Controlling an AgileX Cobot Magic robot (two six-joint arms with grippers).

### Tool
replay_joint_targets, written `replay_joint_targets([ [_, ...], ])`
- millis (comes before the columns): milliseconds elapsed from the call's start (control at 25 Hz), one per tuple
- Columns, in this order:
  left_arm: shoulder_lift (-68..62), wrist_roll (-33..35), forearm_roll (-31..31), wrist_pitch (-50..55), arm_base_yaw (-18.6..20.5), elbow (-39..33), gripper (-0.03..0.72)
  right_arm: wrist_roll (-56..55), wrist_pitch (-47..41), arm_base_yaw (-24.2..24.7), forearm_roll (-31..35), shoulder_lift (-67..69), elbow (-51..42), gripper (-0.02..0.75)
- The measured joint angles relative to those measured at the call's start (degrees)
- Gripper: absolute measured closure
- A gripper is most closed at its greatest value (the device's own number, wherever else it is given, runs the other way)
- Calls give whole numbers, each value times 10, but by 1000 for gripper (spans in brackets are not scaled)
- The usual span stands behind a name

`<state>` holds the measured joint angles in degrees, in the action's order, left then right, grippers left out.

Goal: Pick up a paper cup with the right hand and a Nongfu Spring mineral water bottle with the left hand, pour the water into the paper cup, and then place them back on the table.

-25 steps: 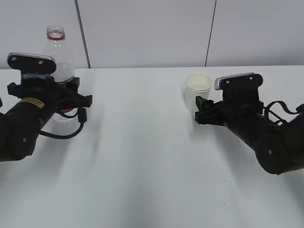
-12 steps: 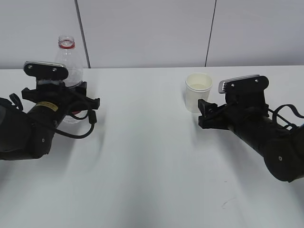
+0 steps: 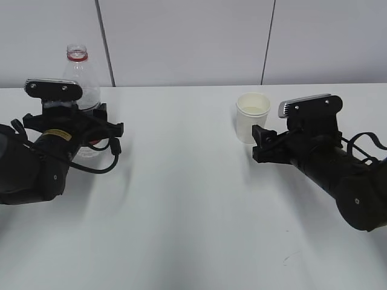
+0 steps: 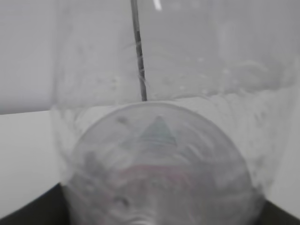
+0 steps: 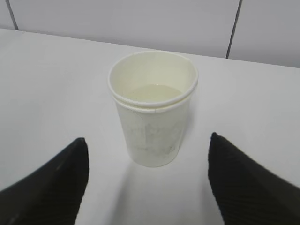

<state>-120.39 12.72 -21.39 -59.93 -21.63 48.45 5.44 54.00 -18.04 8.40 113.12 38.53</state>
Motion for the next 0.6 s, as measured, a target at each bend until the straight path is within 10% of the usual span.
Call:
replay_joint_targets([
  [600,20,33,-25,24,0,-5,157,0,1,0,0,0,0,146],
])
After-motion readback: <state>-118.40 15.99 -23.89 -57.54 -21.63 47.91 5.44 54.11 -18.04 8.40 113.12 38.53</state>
